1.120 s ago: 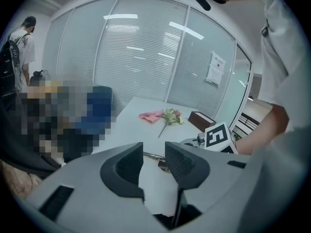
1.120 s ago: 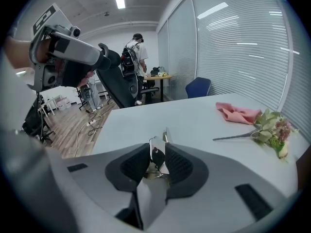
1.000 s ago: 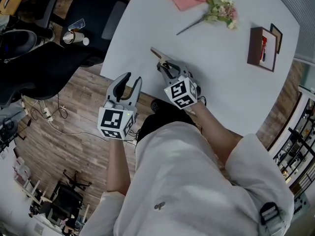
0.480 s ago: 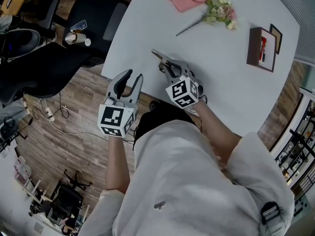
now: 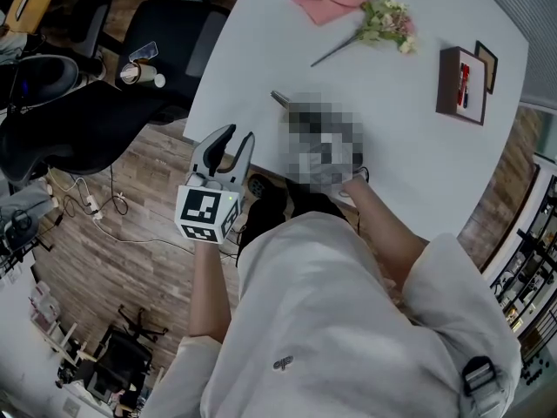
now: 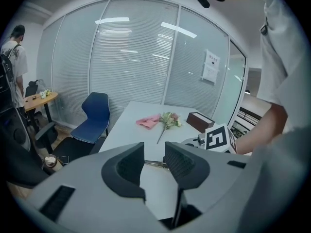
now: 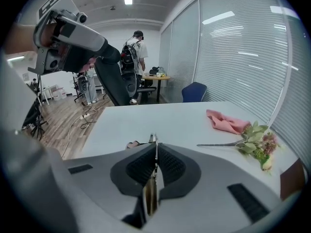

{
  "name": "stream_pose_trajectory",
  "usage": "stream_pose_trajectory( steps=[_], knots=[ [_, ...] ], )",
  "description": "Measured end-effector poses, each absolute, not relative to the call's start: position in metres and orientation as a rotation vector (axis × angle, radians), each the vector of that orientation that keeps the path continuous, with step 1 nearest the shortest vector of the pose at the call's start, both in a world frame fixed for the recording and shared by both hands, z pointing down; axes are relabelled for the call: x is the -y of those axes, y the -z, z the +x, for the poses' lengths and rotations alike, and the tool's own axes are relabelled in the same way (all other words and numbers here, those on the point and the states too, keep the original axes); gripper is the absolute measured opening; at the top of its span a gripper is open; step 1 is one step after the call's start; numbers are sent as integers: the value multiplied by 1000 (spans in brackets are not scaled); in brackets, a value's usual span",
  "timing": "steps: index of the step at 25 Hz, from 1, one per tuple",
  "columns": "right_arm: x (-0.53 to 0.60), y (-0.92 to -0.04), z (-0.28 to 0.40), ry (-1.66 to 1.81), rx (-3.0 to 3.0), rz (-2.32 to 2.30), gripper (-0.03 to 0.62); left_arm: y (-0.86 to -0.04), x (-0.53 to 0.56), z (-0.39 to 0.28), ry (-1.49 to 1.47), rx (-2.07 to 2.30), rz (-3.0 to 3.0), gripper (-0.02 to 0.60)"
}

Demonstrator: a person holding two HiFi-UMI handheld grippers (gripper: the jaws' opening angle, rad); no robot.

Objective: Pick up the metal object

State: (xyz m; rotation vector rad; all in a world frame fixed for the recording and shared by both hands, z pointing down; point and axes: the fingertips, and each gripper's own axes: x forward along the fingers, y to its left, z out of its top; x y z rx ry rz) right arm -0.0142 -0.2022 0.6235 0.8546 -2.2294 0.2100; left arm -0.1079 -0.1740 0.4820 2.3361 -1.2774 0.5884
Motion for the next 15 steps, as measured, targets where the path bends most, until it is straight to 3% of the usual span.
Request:
stream_pose_trajectory(
  steps=[15],
  knots=[
    [193, -602, -11, -241, 2212, 961, 12, -457, 157, -129, -560, 1318, 2392, 133]
  ],
)
